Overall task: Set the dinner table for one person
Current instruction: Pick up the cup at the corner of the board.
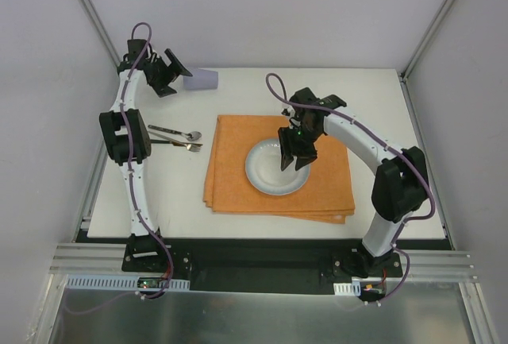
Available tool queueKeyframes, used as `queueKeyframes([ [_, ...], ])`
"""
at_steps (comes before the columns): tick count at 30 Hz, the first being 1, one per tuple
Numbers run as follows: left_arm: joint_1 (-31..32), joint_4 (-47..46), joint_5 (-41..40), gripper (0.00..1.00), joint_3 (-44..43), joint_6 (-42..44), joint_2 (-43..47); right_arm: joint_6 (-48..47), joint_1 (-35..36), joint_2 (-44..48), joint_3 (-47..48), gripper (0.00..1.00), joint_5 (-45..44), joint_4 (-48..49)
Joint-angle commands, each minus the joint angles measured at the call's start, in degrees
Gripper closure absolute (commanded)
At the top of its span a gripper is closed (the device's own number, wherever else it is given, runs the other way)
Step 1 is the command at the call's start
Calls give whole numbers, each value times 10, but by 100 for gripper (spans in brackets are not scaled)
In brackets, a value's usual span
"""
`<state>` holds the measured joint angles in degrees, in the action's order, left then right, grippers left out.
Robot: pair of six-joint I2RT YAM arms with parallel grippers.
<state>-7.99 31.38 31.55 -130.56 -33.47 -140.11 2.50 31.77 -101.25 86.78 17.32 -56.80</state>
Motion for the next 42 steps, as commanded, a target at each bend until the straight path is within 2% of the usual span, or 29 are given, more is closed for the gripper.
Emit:
queueKeyframes([
  [1, -9, -81, -98, 1, 8, 6, 13, 17, 5, 38, -25, 47, 13, -9],
  [6, -5, -94, -92, 1, -10, -8, -30, 29, 15, 33, -39, 47, 18, 5],
  [14, 4, -101, -146, 1, 24, -17, -11, 41, 30, 14, -7, 47, 22, 12],
  [16, 3, -116, -135, 1, 23, -29, -14, 43, 31, 14, -6, 47, 25, 15],
  [20, 2, -204, -54, 1, 3, -82, -37, 44, 37, 20, -16, 47, 23, 15],
  [21, 3, -263, -41, 1, 7, -99, -42, 44, 39, 24, -21, 47, 22, 18],
  [23, 4, -308, -21, 1, 18, -152, -49, 47, 40, 28, -37, 48, 21, 21],
  [24, 5, -359, -17, 1, 21, -169, -58, 51, 44, 32, -42, 48, 21, 26],
  [27, 8, -405, -24, 1, 21, -220, -81, 57, 50, 39, -54, 48, 17, 28],
  [31, 5, -530, -45, 1, 33, -283, -108, 55, 57, 61, -71, 48, 5, 29],
  [37, 4, -596, -28, 1, -37, -345, -189, 67, 61, 81, -112, 48, -1, 41],
  [42, 4, -663, 3, 1, -3, -383, -205, 73, 64, 98, -129, 48, -12, 43],
])
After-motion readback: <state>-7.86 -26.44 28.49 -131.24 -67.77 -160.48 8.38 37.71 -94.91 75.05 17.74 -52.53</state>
